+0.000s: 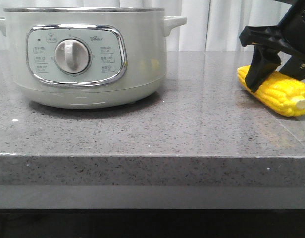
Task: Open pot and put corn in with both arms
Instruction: 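Lift the corn cob with the right gripper and carry it over the pot, then lower the corn into the pot and open the right gripper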
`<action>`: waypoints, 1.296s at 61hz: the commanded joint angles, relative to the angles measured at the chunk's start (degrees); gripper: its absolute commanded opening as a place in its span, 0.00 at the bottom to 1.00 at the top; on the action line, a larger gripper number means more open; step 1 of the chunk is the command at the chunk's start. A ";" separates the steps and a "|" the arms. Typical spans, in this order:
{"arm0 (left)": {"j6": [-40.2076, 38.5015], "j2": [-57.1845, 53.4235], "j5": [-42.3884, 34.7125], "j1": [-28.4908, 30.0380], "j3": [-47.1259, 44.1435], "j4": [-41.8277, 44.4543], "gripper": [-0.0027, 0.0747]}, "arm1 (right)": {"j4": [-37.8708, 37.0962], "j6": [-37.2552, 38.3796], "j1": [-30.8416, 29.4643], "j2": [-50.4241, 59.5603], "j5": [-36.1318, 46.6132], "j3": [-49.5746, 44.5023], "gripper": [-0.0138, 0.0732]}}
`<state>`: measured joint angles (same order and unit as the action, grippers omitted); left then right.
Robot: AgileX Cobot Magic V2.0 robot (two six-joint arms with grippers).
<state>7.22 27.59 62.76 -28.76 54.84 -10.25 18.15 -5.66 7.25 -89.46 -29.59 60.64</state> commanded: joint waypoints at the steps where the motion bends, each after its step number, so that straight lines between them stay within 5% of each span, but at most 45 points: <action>1: -0.30 0.26 -7.32 -0.44 1.91 -1.66 0.37 | 0.79 -0.16 0.01 2.57 1.86 2.91 0.45; 21: -0.30 0.26 -7.32 -0.44 1.91 -1.66 0.37 | 0.79 -3.30 2.62 4.99 0.93 17.70 0.43; 51: -0.30 0.26 -7.32 -0.44 1.91 -1.66 0.37 | 0.79 -6.61 24.56 -15.06 -0.76 49.03 0.44; 79: -0.30 0.26 -7.32 -0.44 1.91 -1.66 0.37 | 0.79 -6.61 26.31 -19.54 -5.37 50.22 0.75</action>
<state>7.22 27.59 62.76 -28.76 54.84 -10.25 18.28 -11.75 33.69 -112.74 -38.21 108.50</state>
